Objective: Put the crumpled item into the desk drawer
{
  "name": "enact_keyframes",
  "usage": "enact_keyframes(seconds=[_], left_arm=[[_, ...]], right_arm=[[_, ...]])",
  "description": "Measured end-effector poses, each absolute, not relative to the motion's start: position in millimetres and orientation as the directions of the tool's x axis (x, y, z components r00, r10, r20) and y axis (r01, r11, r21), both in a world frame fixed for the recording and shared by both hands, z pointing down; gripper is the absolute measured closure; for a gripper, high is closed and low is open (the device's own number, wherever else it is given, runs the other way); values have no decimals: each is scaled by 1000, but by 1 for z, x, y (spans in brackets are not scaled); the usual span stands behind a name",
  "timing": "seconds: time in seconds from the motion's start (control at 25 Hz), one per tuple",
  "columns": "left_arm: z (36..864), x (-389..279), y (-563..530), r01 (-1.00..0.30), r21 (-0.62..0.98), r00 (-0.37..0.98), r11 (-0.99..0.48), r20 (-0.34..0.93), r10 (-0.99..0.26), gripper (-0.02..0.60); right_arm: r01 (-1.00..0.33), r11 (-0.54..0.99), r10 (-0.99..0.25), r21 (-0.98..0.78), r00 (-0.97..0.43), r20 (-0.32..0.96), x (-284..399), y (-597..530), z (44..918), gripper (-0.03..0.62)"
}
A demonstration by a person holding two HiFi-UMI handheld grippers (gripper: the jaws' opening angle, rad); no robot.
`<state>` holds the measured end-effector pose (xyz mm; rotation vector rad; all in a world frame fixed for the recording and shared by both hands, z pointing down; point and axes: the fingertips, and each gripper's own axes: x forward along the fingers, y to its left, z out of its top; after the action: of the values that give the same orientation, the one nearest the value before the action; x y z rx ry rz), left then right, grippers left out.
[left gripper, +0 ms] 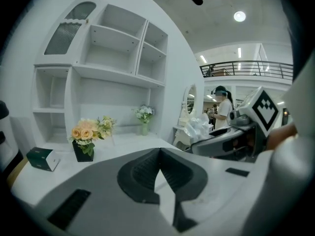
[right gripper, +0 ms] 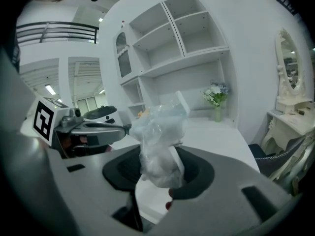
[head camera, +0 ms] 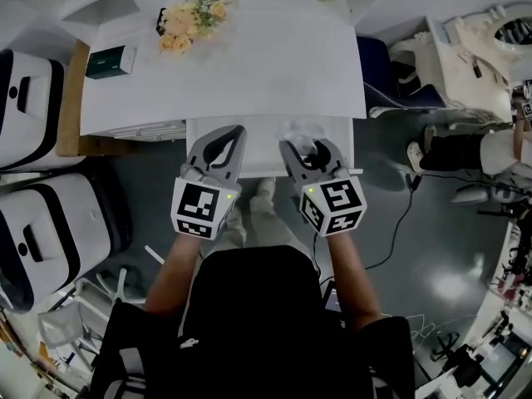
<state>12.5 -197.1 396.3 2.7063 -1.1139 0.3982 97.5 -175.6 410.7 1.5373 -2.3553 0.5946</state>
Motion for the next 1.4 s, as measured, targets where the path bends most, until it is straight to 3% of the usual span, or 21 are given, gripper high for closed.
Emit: enact_keyframes(seconds=[1.4], left_arm=[[514,6,-217,-763,150,611,-629,485,-626,575]], right_arm=[[-808,565,-479,-164,-484,732,88,-190,577,451]])
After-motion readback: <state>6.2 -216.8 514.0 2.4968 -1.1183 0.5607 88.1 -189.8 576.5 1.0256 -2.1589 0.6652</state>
